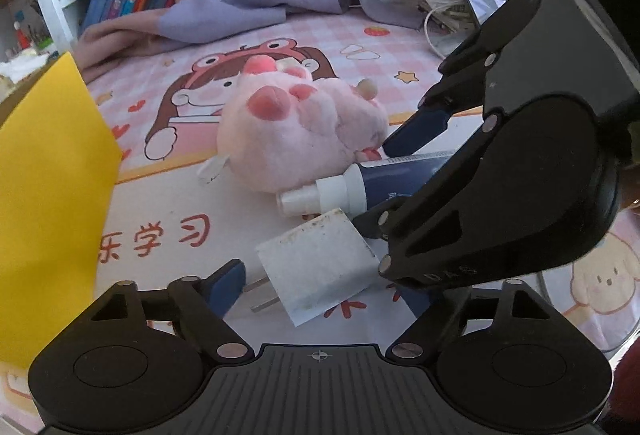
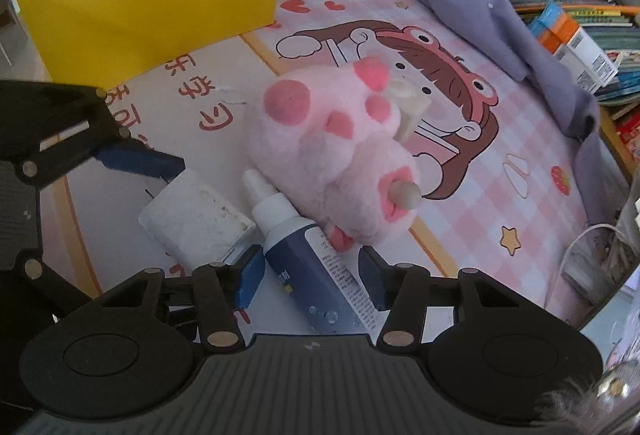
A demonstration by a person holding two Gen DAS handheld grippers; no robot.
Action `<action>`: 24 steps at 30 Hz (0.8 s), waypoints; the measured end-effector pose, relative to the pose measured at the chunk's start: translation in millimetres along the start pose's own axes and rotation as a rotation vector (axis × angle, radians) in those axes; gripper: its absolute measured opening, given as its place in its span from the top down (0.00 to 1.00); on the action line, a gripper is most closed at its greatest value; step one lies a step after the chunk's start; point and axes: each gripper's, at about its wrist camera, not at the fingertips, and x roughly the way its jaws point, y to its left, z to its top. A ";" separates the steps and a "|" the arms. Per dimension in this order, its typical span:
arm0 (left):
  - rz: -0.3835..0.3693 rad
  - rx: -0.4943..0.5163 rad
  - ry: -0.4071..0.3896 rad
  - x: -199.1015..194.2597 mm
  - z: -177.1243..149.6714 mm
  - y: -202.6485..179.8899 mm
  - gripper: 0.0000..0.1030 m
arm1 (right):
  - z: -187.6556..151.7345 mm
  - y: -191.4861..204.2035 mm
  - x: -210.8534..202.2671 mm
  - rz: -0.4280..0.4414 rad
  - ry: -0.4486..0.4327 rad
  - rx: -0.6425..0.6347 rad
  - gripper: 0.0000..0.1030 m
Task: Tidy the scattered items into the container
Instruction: 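Grasp the white spray bottle with the right gripper while the left gripper grasps the white charger block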
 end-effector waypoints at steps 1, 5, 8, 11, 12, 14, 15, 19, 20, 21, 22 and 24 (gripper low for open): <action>-0.002 0.001 -0.004 -0.7 -0.5 0.2 0.31 | 0.6 -2.7 0.7 0.015 0.002 0.014 0.54; -0.014 -0.003 -0.001 -3.1 -2.8 5.3 0.32 | 0.6 -8.3 1.5 0.057 0.010 0.029 0.56; -0.008 0.001 0.013 -8.1 -4.6 8.0 0.32 | 1.1 -8.1 0.6 0.073 0.013 0.033 0.60; 0.004 0.008 0.002 -20.3 -7.4 11.3 0.32 | -3.7 -2.9 -6.0 0.087 -0.009 0.054 0.66; 0.009 0.007 -0.006 -25.8 -8.4 12.8 0.32 | -6.0 -1.0 -9.1 0.087 -0.019 0.068 0.67; 0.017 -0.004 -0.019 -34.9 -9.3 16.3 0.32 | -10.3 0.6 -16.5 0.092 -0.040 0.119 0.67; 0.020 -0.011 -0.024 -39.0 -9.7 18.2 0.32 | -11.6 0.2 -19.8 0.096 -0.050 0.154 0.67; 0.034 -0.044 -0.049 -54.8 -11.8 25.5 0.32 | -13.9 -0.2 -34.6 0.088 -0.100 0.261 0.68; 0.036 -0.049 -0.056 -58.8 -12.3 26.6 0.32 | -13.7 0.2 -38.5 0.083 -0.114 0.274 0.69; 0.037 -0.051 -0.063 -62.0 -12.6 27.3 0.32 | -13.6 0.4 -41.9 0.080 -0.124 0.285 0.69; 0.036 -0.050 -0.069 -64.5 -13.1 27.3 0.32 | -13.9 0.9 -44.3 0.077 -0.131 0.292 0.69; 0.039 -0.043 -0.072 -67.1 -14.3 26.3 0.32 | -15.0 2.7 -47.6 0.065 -0.138 0.302 0.69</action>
